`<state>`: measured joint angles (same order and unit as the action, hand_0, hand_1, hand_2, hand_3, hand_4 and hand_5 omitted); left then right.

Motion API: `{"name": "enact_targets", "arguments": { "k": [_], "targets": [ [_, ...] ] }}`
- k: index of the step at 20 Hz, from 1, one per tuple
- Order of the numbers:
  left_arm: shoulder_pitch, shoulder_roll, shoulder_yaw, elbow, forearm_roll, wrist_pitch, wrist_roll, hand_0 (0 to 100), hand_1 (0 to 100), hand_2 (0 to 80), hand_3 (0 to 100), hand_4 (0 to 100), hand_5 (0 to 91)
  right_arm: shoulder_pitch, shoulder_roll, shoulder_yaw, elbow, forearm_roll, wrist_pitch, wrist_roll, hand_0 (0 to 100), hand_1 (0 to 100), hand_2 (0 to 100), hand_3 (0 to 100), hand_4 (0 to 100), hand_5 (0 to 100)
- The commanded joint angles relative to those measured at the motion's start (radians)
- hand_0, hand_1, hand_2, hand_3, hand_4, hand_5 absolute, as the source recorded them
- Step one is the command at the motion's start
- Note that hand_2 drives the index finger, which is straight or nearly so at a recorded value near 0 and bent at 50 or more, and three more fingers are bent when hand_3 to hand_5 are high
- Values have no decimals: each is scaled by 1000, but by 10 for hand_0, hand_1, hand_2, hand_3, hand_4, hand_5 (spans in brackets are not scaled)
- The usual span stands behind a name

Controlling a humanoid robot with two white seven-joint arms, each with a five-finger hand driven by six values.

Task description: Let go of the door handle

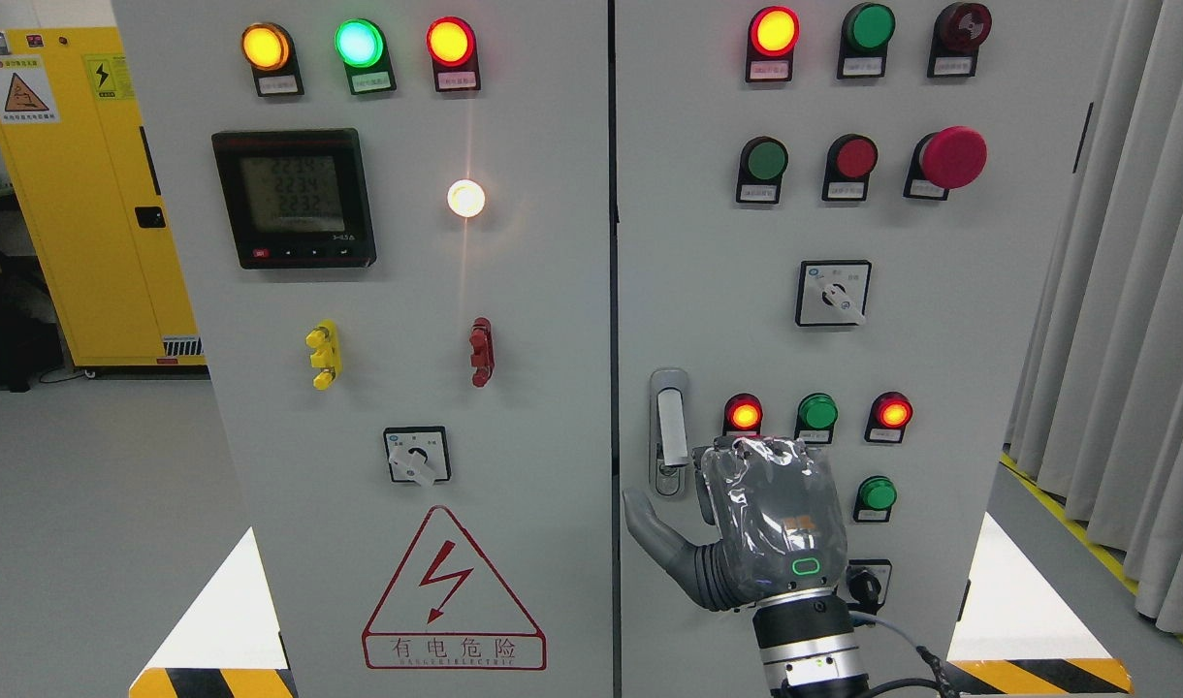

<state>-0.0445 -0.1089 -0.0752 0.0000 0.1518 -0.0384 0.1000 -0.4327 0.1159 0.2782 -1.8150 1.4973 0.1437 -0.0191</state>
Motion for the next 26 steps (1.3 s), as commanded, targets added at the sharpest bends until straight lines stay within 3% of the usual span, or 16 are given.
{"name": "enact_targets", "arguments": {
  "k": [1,21,26],
  "targets": [
    [0,0,0,-12,0,0,0,120,556,0,0,0,0,-34,10,-2,48,1,2,1,246,198,989,1000,1000,1000],
    [0,0,0,-12,0,0,0,120,556,0,0,0,0,-64,10,-4,89,-2,36,1,354,265,987,1000,1000,1000],
    [0,0,0,-12,0,0,0,120,556,0,0,0,0,-63,10,-4,88,-2,37,1,451,271,986,1000,1000,1000]
  ]
}}
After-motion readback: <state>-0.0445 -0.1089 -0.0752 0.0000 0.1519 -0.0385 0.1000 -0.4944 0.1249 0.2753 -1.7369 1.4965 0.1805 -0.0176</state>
